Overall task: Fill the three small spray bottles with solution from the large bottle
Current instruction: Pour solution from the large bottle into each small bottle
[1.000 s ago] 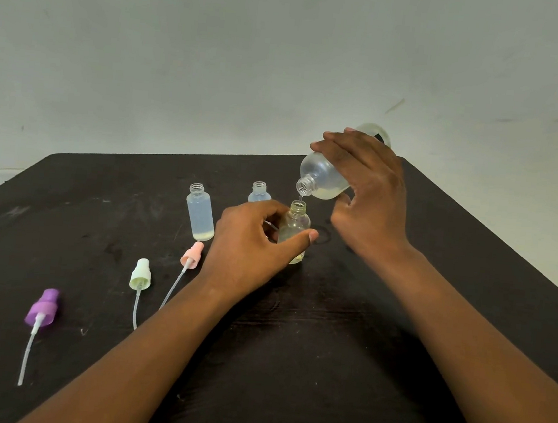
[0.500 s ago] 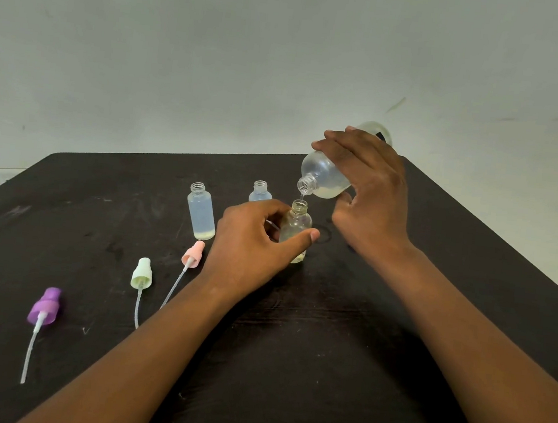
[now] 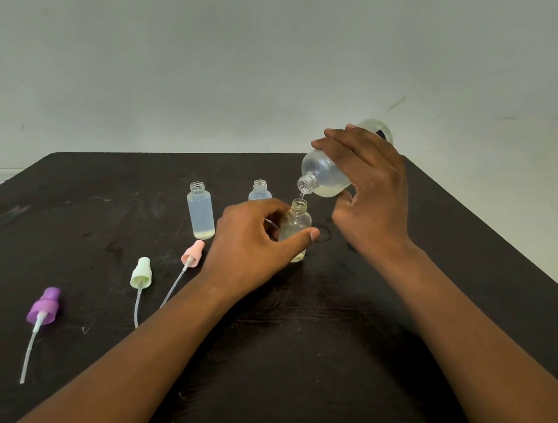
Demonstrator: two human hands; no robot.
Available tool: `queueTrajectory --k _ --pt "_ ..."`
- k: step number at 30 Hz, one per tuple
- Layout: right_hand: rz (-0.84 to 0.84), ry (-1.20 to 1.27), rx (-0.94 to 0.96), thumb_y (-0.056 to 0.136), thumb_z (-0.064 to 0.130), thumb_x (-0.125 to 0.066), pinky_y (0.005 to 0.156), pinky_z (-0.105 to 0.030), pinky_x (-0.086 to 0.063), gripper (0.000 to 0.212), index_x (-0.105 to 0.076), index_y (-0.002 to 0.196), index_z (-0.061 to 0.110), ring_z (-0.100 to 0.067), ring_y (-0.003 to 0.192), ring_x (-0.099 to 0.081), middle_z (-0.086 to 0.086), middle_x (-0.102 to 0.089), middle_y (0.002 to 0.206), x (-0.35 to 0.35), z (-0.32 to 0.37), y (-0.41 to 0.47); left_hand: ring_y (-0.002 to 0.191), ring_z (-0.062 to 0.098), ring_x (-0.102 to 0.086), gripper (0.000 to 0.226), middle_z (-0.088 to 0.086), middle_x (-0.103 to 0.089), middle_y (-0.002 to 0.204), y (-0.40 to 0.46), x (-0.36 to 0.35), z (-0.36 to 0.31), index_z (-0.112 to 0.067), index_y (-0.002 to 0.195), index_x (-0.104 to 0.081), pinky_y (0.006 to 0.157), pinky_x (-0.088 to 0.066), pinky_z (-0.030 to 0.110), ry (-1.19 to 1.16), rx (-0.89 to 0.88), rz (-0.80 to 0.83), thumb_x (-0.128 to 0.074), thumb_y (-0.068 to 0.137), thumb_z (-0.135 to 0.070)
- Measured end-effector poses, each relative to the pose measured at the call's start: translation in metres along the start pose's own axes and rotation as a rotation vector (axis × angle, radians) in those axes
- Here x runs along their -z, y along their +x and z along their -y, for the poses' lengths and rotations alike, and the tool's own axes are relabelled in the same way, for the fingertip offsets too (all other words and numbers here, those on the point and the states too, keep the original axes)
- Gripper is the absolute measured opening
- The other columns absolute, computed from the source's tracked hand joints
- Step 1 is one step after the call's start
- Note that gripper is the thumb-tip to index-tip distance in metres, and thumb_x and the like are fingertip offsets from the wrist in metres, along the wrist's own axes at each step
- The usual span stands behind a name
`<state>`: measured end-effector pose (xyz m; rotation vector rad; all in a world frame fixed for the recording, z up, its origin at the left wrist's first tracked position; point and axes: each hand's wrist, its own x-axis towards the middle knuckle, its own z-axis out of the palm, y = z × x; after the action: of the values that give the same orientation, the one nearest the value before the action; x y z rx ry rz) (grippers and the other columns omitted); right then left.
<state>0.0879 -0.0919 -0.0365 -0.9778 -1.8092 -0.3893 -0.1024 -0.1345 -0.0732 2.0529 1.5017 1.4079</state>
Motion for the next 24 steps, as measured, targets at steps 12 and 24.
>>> queueTrajectory --k 12,24 --pt "-0.008 0.001 0.001 0.064 -0.015 -0.064 0.112 -0.047 -0.043 0.072 -0.072 0.128 0.017 -0.026 0.135 -0.057 0.001 -0.068 0.136 0.0005 0.0001 0.0 0.075 0.004 -0.072 0.042 -0.016 -0.074 0.079 -0.0002 0.0003 -0.0011 -0.03 0.093 -0.08 0.07 -0.063 0.036 -0.007 0.007 -0.005 -0.077 0.076 -0.068" --pt "-0.007 0.011 0.011 0.063 -0.014 -0.061 0.11 -0.051 -0.045 0.073 -0.072 0.129 0.016 -0.027 0.135 -0.057 0.0 -0.068 0.136 0.0013 0.0003 -0.0001 0.074 0.004 -0.072 0.044 -0.016 -0.074 0.079 -0.0002 0.0004 0.0001 -0.03 0.094 -0.08 0.069 -0.063 0.036 -0.006 -0.007 -0.007 -0.076 0.077 -0.07"
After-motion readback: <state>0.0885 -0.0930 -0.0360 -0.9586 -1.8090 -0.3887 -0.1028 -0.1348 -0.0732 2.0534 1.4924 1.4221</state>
